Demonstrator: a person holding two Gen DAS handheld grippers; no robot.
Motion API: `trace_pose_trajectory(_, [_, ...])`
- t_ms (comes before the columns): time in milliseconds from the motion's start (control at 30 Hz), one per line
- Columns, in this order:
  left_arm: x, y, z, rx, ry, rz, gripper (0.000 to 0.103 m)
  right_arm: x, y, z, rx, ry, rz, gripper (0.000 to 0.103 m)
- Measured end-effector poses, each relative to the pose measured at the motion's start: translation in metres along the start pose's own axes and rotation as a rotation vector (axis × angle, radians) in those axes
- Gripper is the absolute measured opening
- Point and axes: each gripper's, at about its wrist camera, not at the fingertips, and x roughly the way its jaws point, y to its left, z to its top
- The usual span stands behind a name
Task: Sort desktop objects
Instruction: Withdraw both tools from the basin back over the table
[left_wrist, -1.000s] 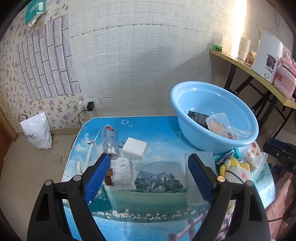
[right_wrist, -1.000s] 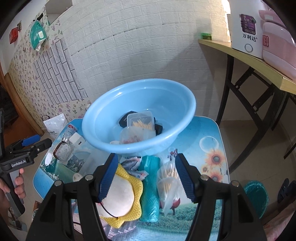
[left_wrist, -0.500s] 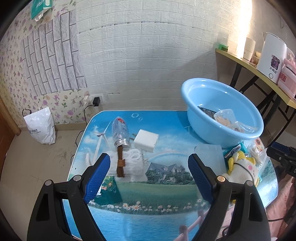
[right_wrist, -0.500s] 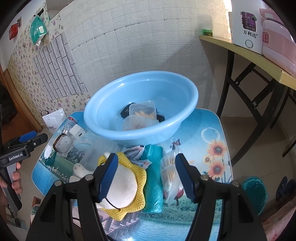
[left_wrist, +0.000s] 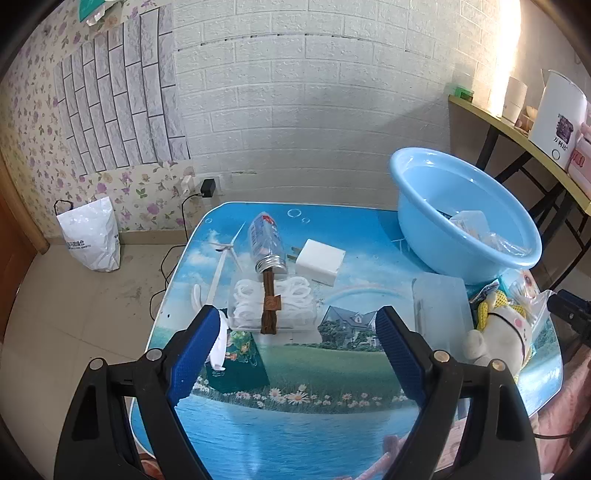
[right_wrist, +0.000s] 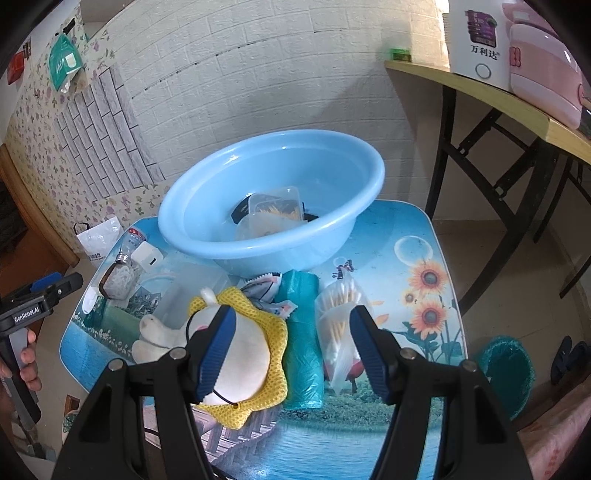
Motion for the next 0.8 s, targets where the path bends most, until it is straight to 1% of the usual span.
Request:
trace_pose_trajectory(100, [0.000,0.004,-0.002,-0.008,0.001,0.004,0.086,-0.001,-0.002,-0.001,0.006,-0.010,-0.019,0.076])
trace_pose_trajectory(267, [0.001,0.012,-0.005,-0.021,0.005,0.020,0.086,0.000,-0.008,-0.002,0.018,-0.008,-0.035,0.078])
trace_pose_trajectory(300, [0.002,0.014,-0.005,-0.026,0.007,0.023,0.086,0.001,-0.009,-0.003,0.020,-0.007,-0.037,0.081])
trace_pose_trajectory(333, [0.002,0.015,-0.005,-0.031,0.009,0.025,0.086,0.001,-0.010,-0.004,0.023,-0.009,-0.038,0.087])
trace_pose_trajectory(367, [0.002,0.017,-0.006,-0.035,0.009,0.028,0.086,0.001,-0.011,-0.004,0.027,-0.011,-0.040,0.090])
trace_pose_trajectory(433, [0.003,0.021,-0.007,-0.039,0.009,0.034,0.086,0.003,-0.012,-0.005,0.027,-0.010,-0.047,0.102])
trace_pose_trajectory(567, [0.006,0.025,-0.009,-0.038,0.012,0.042,0.086,0.011,-0.011,-0.008,0.004,0.017,-0.051,0.103])
trace_pose_trajectory(700, [0.008,0.029,-0.010,-0.050,0.015,0.042,0.086,0.010,-0.009,-0.012,-0.012,-0.035,-0.040,0.103])
trace_pose_trajectory(800, [0.010,0.030,-0.009,-0.052,0.020,0.041,0.086,0.014,-0.006,-0.010,-0.041,-0.010,-0.049,0.103])
